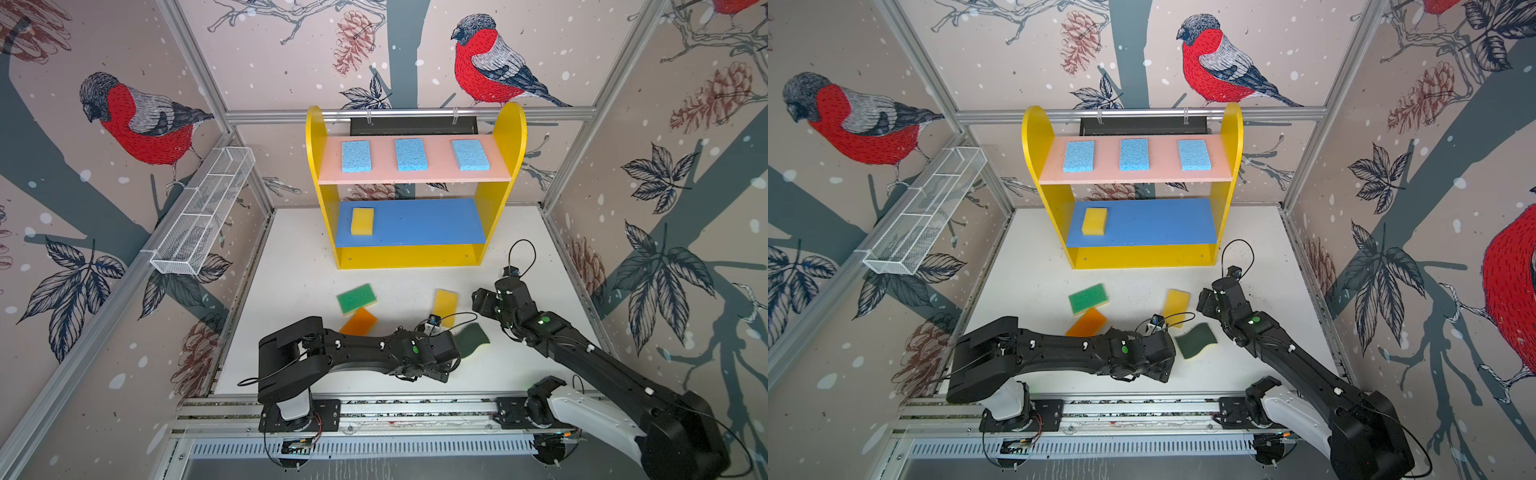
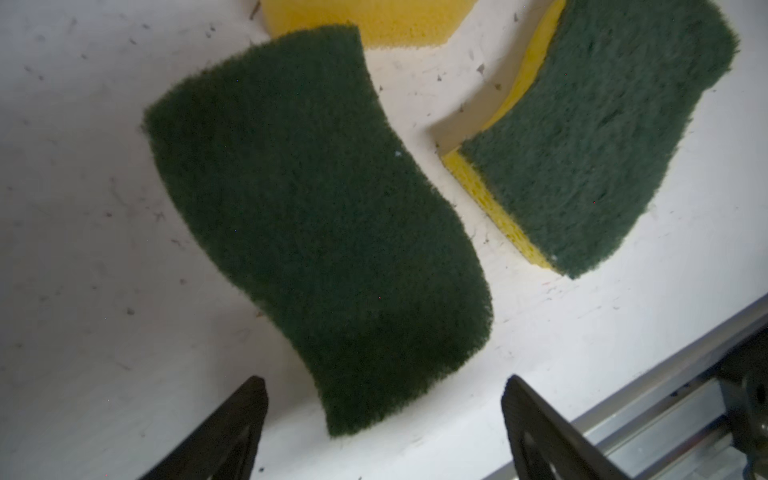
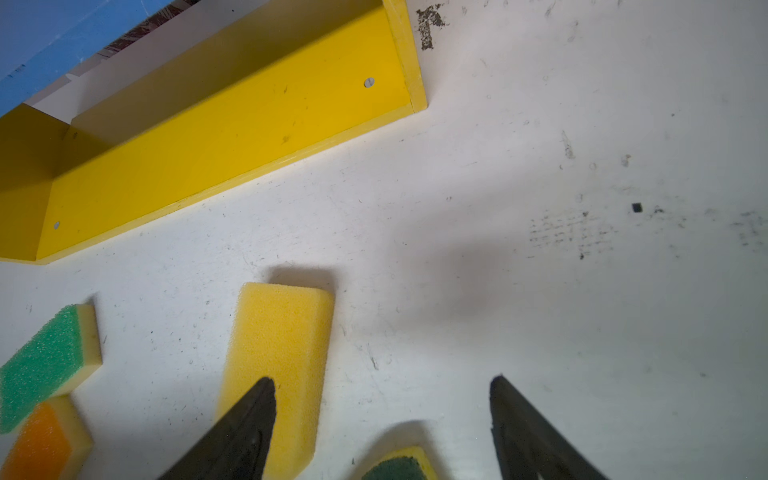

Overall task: Place and organize the cleaning sponges onto the shelf
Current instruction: 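Lower the left gripper over the dark-green scrub sponge while the right gripper lifts away, then close the left gripper on the dark-green scrub sponge and lift it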

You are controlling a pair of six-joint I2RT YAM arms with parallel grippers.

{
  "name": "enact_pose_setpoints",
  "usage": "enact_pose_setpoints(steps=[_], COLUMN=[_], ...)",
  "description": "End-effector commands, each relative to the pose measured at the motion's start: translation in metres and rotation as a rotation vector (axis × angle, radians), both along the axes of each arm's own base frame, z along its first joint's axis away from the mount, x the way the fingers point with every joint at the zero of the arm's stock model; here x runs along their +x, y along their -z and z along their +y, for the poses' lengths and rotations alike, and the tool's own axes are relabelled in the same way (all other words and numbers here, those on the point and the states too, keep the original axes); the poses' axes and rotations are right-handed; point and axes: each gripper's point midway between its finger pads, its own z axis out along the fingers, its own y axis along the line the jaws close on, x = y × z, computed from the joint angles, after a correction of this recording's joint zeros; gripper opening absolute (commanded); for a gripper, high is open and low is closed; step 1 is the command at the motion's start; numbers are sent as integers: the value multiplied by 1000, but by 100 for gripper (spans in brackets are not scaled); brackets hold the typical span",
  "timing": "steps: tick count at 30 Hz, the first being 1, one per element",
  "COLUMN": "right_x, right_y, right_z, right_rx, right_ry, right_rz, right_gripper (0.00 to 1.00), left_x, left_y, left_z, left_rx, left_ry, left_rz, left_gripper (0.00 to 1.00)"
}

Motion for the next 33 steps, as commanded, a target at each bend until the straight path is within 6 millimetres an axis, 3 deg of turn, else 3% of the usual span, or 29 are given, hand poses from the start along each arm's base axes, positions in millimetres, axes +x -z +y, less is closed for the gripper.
enact_pose_setpoints(steps=[1,10,19,26,33], right_x=[-4,-9,-10,-13,-12], right_y=[3,-1,-8,-3,-3], right_z=[-7,-12,-18,-20,-21], right_rx=[-9,-10,12,10,8], right_ry=[25,31,49,48,47], right_rz=[10,-4,-56,-45,-47], right_gripper=[83,85,88,89,89], left_x=[5,10,16,21,23], left_y=[-1,7,15,22,29], left_z=[0,-9,-5,-2,9], left_rx=[37,105,173,196,193], left_ry=[9,22,-37,-70,-105], left_rz=[-28,-32,-35,-21,13], left_gripper=[90,91,91,91,84])
